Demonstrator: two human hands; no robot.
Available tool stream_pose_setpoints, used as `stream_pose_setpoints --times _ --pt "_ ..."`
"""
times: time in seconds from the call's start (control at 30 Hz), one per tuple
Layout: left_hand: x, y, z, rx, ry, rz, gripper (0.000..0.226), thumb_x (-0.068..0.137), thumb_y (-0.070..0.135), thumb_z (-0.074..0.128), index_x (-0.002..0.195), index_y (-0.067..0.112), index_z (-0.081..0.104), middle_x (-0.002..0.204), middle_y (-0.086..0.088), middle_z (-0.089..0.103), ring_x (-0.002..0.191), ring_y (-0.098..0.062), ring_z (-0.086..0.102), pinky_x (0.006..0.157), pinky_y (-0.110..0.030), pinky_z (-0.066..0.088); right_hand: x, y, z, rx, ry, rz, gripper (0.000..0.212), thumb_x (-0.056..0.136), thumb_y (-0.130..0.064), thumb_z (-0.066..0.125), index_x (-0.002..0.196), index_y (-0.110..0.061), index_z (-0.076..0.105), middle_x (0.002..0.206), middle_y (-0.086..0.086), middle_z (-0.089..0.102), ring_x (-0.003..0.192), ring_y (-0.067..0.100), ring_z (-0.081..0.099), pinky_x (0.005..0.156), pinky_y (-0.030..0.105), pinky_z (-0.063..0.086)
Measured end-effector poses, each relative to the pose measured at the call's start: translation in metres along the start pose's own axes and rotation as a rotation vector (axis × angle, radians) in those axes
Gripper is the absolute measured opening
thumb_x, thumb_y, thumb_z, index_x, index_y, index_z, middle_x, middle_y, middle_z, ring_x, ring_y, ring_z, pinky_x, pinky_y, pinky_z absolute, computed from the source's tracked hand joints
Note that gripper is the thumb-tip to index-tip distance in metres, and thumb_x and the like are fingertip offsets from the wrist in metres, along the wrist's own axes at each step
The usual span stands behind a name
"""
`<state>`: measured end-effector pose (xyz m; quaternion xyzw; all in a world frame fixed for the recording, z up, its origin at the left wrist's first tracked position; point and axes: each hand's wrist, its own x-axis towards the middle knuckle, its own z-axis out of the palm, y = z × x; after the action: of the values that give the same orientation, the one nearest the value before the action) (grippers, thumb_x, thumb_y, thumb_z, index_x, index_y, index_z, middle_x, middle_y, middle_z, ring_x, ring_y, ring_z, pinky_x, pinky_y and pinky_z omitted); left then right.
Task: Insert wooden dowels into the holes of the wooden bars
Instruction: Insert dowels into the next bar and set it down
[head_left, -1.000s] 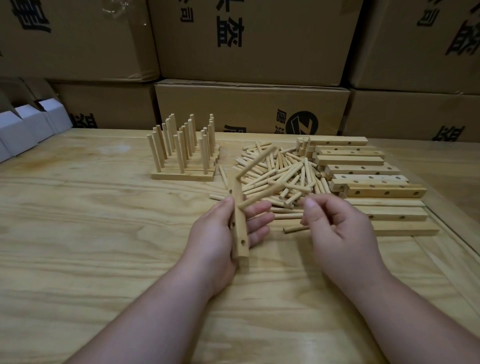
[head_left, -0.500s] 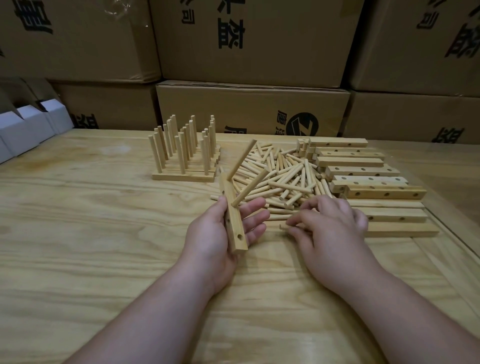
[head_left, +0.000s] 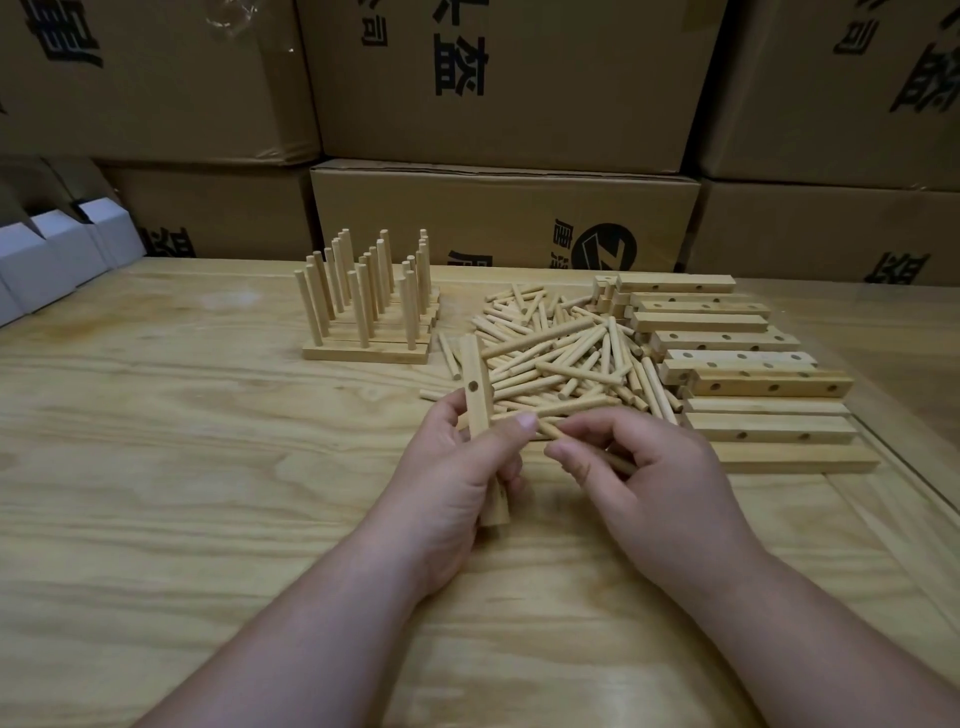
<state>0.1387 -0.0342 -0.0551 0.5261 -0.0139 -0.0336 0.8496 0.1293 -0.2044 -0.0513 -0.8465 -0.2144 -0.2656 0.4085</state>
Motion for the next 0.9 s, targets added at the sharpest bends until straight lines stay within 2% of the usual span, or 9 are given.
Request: stream_pose_setpoints --times 0.1,0.23,0.33,0.43,0.6,0.67,0.73,0.9 --pt "-0.0017 -0.0007 -0.0013 0.052 -0.032 0.025 0.060 0.071 0.014 0.081 0.124 0.019 0.052 0.073 -0.001 0.062 0.057 -0.011 0.051 0.052 -0.025 0.046 -0.0006 0.0022 0.0006 0.013 -0.004 -0.023 0.017 0.082 -0.032 0.077 0.097 -0.023 0.077 0.090 -0.019 0.072 0.088 0.001 0.068 0.076 0.017 0.053" --pt "-0.0013 0.0001 -0.0006 0.014 0.012 0.029 0.050 0.080 0.005 0.080 0.121 0.017 0.053 0.072 -0.001 0.061 0.054 -0.011 0.051 0.051 -0.026 0.046 -0.0004 0.0034 0.0011 0.006 0.008 -0.022 0.019 0.082 -0.030 0.080 0.100 -0.024 0.077 0.093 -0.020 0.071 0.090 -0.003 0.067 0.078 0.014 0.052" --pt "0.0008 0.0025 -0.0007 -0.093 0.102 0.005 0.034 0.089 0.004 0.070 0.113 0.020 0.053 0.068 -0.002 0.056 0.048 -0.010 0.048 0.049 -0.028 0.043 0.0001 0.0026 0.0007 -0.004 0.035 0.006 0.019 0.082 -0.031 0.079 0.101 -0.027 0.077 0.090 -0.024 0.070 0.083 0.000 0.066 0.071 0.013 0.051" --pt "0.0023 0.0049 -0.0010 -0.187 0.157 -0.022 0.027 0.092 0.004 0.067 0.106 0.022 0.054 0.070 0.000 0.060 0.050 -0.009 0.047 0.048 -0.025 0.044 0.0004 0.0031 -0.0003 -0.012 0.075 0.045 0.017 0.080 -0.029 0.081 0.097 -0.029 0.077 0.081 -0.029 0.065 0.070 0.003 0.061 0.064 0.006 0.043" --pt "0.0035 0.0057 -0.0003 -0.220 0.192 -0.014 0.022 0.095 0.003 0.063 0.101 0.022 0.052 0.069 0.003 0.060 0.049 -0.009 0.046 0.048 -0.025 0.043 0.0005 0.0028 -0.0017 0.030 0.106 0.102 0.017 0.079 -0.036 0.079 0.094 -0.030 0.076 0.075 -0.019 0.066 0.065 0.012 0.058 0.059 0.010 0.043" --pt "0.0038 0.0056 -0.0010 -0.220 0.204 -0.013 0.022 0.095 0.004 0.062 0.101 0.022 0.052 0.070 0.004 0.058 0.049 -0.008 0.046 0.048 -0.025 0.043 0.0007 0.0022 -0.0025 0.055 0.124 0.105 0.016 0.079 -0.037 0.078 0.093 -0.029 0.075 0.080 -0.019 0.066 0.064 0.012 0.058 0.058 0.012 0.044" --pt "0.0040 0.0052 -0.0011 -0.214 0.212 -0.010 0.022 0.096 0.004 0.062 0.101 0.022 0.052 0.070 0.004 0.057 0.048 -0.008 0.047 0.047 -0.024 0.044 0.0007 0.0010 -0.0022 0.089 0.146 0.101 0.014 0.082 -0.035 0.075 0.093 -0.027 0.075 0.075 -0.018 0.067 0.064 0.012 0.059 0.058 0.012 0.044" --pt "0.0050 0.0049 0.0003 -0.223 0.247 -0.003 0.023 0.097 0.003 0.061 0.103 0.022 0.051 0.073 0.001 0.061 0.047 -0.008 0.047 0.045 -0.023 0.044 0.0003 -0.0004 -0.0007 0.173 0.187 0.085 0.016 0.085 -0.031 0.069 0.098 -0.023 0.073 0.079 -0.016 0.069 0.072 0.009 0.065 0.061 0.012 0.047"
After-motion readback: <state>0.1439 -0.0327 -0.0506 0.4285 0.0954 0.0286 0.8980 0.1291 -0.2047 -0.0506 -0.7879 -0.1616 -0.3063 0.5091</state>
